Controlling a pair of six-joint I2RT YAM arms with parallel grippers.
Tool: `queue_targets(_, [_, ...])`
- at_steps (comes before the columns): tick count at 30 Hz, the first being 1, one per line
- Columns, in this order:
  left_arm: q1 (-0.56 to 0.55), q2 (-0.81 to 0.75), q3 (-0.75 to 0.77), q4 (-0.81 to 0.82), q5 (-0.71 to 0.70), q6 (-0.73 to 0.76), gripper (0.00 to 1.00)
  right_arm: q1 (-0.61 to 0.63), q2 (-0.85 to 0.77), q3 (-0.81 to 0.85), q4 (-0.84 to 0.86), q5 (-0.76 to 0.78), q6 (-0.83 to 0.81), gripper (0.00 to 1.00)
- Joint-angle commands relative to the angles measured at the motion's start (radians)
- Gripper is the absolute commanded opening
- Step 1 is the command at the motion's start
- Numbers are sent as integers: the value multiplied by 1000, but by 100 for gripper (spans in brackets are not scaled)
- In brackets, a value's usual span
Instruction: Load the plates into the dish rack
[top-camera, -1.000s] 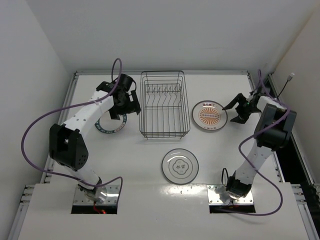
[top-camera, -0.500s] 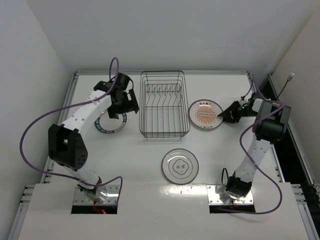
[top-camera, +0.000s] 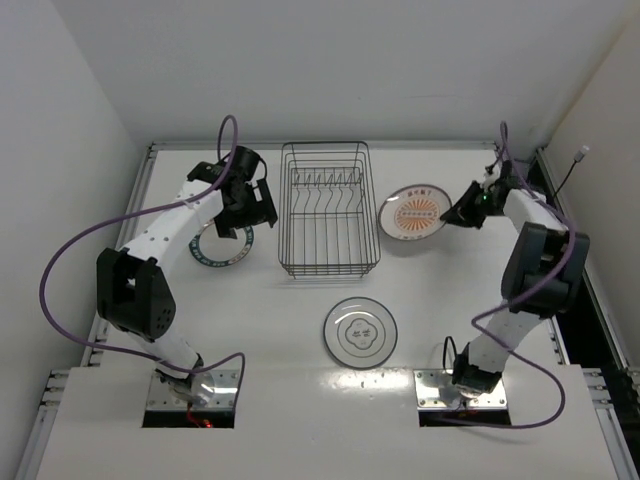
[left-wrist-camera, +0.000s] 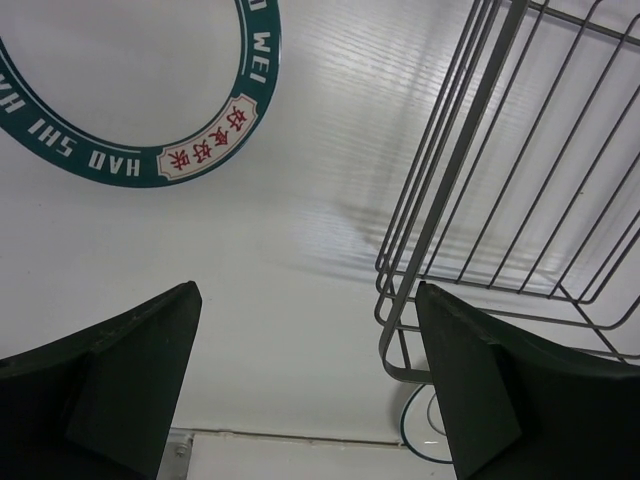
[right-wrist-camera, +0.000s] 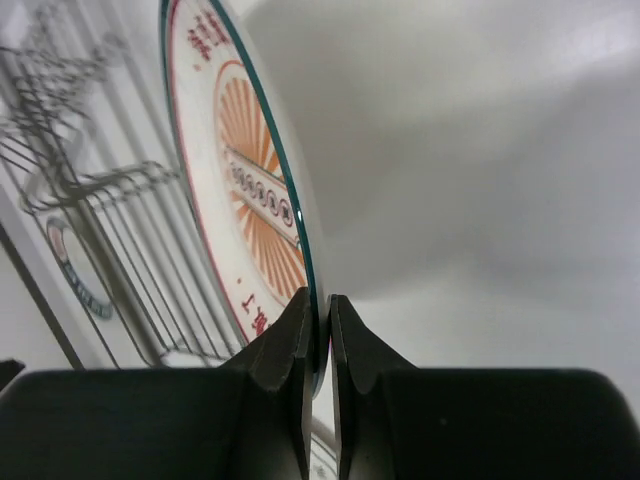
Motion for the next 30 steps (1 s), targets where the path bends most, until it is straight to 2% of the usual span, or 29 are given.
queue_targets(1, [8, -40, 13, -14, -41, -26, 87, 94, -164, 143, -1, 204, 88, 0])
queue_targets(4, [8, -40, 13, -35, -69, -35, 87, 175, -177, 312, -53, 332, 99, 0])
queue_targets(10, [8, -40, 13, -44, -95, -35, 87, 312, -201, 443, -126, 627, 110, 0])
queue_targets(15, [8, -51, -5, -44, -95, -35, 87, 465, -109, 582, -205, 834, 67, 0])
queue_targets(19, [8, -51, -5, -53, -95, -35, 87, 540, -17, 693, -266, 924, 67, 0])
queue_targets(23, [8, -51, -5, -53, -104, -35, 87, 594, 116, 875, -370, 980, 67, 0])
queue_targets(30, [8, -51, -5, -53, -95, -35, 87, 675, 199, 943, -426, 1153, 44, 0])
